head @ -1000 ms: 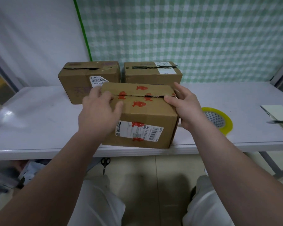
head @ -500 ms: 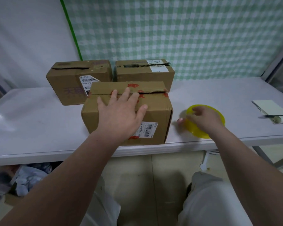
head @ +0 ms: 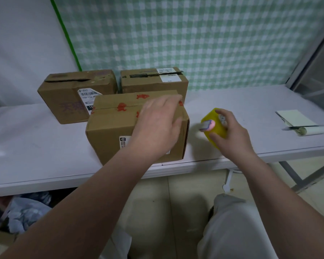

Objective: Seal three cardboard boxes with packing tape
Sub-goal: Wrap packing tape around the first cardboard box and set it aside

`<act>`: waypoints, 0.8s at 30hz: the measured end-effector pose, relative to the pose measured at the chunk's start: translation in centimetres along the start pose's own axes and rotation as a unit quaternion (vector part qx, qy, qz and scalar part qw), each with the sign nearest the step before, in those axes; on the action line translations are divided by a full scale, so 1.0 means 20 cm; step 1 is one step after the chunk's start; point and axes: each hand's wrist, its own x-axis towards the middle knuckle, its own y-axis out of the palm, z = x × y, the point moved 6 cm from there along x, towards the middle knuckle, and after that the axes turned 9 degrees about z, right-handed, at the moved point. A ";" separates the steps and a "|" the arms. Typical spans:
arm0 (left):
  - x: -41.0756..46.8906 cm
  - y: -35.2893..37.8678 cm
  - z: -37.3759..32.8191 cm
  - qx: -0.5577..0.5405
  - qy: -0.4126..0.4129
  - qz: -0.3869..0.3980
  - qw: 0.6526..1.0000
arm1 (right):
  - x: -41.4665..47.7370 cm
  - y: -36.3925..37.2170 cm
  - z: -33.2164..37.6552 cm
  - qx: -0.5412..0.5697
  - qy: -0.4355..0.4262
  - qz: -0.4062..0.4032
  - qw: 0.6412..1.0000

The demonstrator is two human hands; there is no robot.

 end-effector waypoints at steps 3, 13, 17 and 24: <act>0.07 0.04 -0.13 -0.034 0.079 0.049 0.995 | -0.06 -0.07 0.13 0.054 -0.055 -0.012 0.997; 0.16 -0.12 -0.22 -0.023 0.073 -0.066 0.995 | -0.18 -0.23 0.46 0.054 -0.143 -0.020 0.988; 0.22 -0.26 -0.13 -0.058 0.015 -0.036 0.998 | -0.16 -0.25 0.58 0.014 -0.162 -0.004 0.987; 0.23 -0.31 0.10 -0.286 -0.099 0.089 0.949 | -0.05 -0.28 0.77 0.037 -0.150 0.019 0.988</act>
